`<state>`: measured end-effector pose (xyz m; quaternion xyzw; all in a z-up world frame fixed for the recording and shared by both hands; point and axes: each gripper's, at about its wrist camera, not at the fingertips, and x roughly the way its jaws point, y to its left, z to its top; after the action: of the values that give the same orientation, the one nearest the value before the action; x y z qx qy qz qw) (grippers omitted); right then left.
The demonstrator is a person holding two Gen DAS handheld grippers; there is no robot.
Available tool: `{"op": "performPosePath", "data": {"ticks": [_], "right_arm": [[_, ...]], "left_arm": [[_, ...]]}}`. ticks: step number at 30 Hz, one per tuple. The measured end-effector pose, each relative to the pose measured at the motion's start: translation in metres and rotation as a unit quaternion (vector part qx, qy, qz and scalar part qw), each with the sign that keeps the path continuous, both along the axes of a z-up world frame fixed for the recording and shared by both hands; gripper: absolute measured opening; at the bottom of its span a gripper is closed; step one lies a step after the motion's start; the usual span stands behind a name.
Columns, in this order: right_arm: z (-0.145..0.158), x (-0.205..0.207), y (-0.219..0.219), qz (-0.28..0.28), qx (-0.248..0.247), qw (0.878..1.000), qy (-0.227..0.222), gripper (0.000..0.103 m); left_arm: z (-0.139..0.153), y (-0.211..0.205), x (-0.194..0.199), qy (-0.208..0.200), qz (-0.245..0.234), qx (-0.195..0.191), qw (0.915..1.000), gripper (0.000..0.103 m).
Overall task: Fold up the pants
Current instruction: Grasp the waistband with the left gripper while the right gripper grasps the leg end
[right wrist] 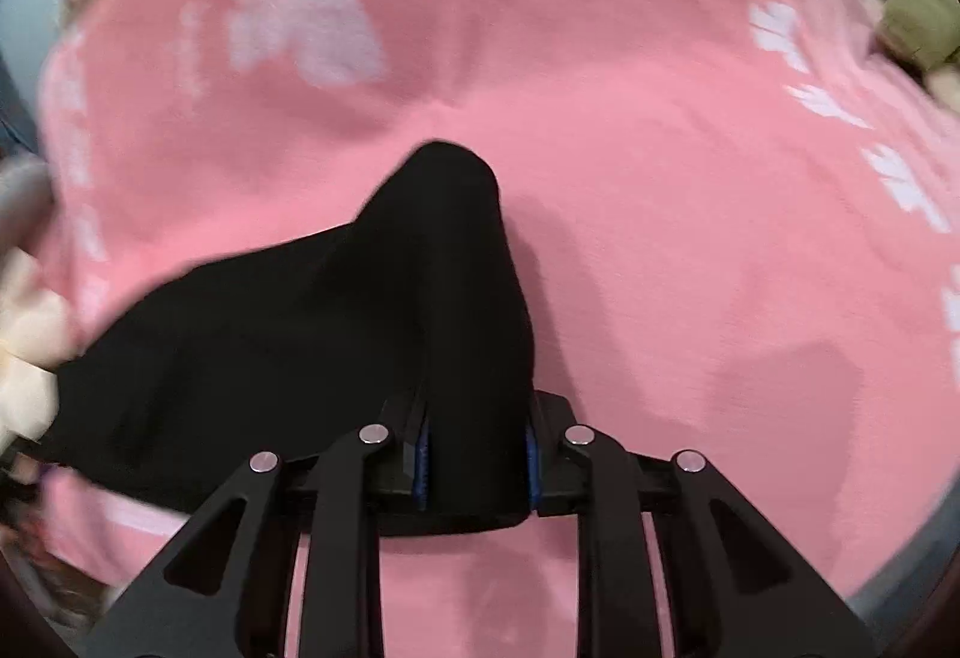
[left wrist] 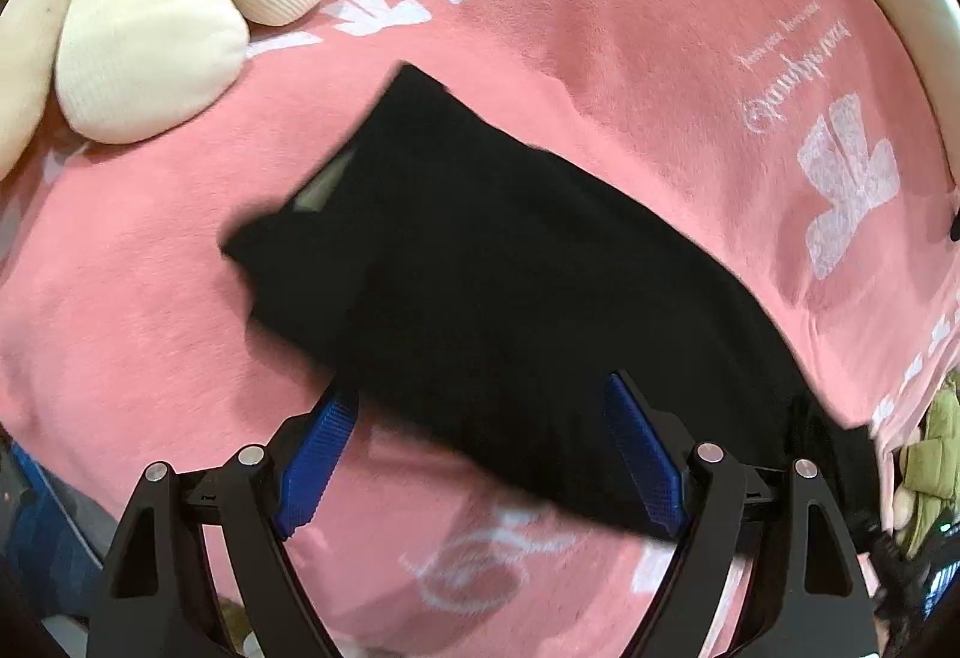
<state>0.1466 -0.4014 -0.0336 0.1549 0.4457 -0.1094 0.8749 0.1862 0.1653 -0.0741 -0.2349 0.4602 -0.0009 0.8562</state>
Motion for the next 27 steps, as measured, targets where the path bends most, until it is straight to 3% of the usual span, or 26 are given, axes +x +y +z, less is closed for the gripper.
{"op": "performPosePath", "data": {"ticks": [4, 6, 10, 11, 13, 15, 19, 21, 22, 23, 24, 25, 26, 27], "right_arm": [[-0.018, -0.001, -0.001, -0.014, 0.016, 1.0, 0.013, 0.033], [-0.011, -0.006, -0.001, -0.027, 0.014, 1.0, 0.007, 0.051], [0.012, -0.026, -0.006, -0.041, 0.01, 0.998, -0.036, 0.052], [0.019, -0.03, -0.004, -0.041, 0.006, 0.998, -0.045, 0.052], [0.029, -0.03, 0.005, -0.031, 0.002, 0.998, -0.052, 0.053], [0.035, -0.029, 0.02, -0.012, -0.006, 0.998, -0.059, 0.06], [0.04, -0.022, 0.05, 0.021, 0.007, 0.997, -0.074, 0.06], [0.04, -0.018, 0.06, 0.036, 0.024, 0.996, -0.077, 0.061], [0.038, -0.015, 0.068, 0.048, 0.029, 0.996, -0.075, 0.061], [0.034, -0.012, 0.075, 0.058, 0.03, 0.995, -0.07, 0.061], [0.029, -0.011, 0.082, 0.065, 0.028, 0.996, -0.061, 0.061], [0.026, -0.011, 0.087, 0.07, 0.028, 0.996, -0.053, 0.061], [0.023, -0.011, 0.089, 0.074, 0.031, 0.996, -0.048, 0.061], [0.02, -0.014, 0.092, 0.077, 0.036, 0.995, -0.044, 0.061]], "left_arm": [[-0.02, 0.004, 0.017, 0.023, 0.023, -0.013, 0.9994, 0.083], [-0.026, 0.015, 0.02, 0.025, 0.05, -0.038, 0.9977, 0.083], [-0.028, 0.028, 0.019, 0.022, 0.071, -0.078, 0.9941, 0.082], [-0.026, 0.031, 0.017, 0.02, 0.075, -0.086, 0.9932, 0.076], [-0.015, 0.034, 0.009, -0.002, 0.077, -0.093, 0.9927, 0.056], [0.0, 0.035, 0.005, -0.03, 0.055, -0.081, 0.9947, 0.011], [0.037, 0.035, 0.009, -0.091, 0.011, -0.08, 0.9926, 0.011], [0.042, 0.029, 0.015, -0.101, 0.005, -0.042, 0.9939, 0.021], [0.033, 0.027, 0.02, -0.086, 0.013, -0.013, 0.9961, 0.026], [0.01, 0.029, 0.026, -0.036, 0.032, 0.017, 0.9987, 0.038], [-0.009, 0.034, 0.027, 0.008, 0.046, 0.019, 0.9987, 0.036], [-0.023, 0.038, 0.024, 0.031, 0.057, -0.004, 0.9979, 0.037], [-0.027, 0.044, 0.011, 0.009, 0.073, -0.032, 0.9968, 0.044], [-0.026, 0.046, 0.005, 0.004, 0.08, -0.032, 0.9963, 0.065]]}}
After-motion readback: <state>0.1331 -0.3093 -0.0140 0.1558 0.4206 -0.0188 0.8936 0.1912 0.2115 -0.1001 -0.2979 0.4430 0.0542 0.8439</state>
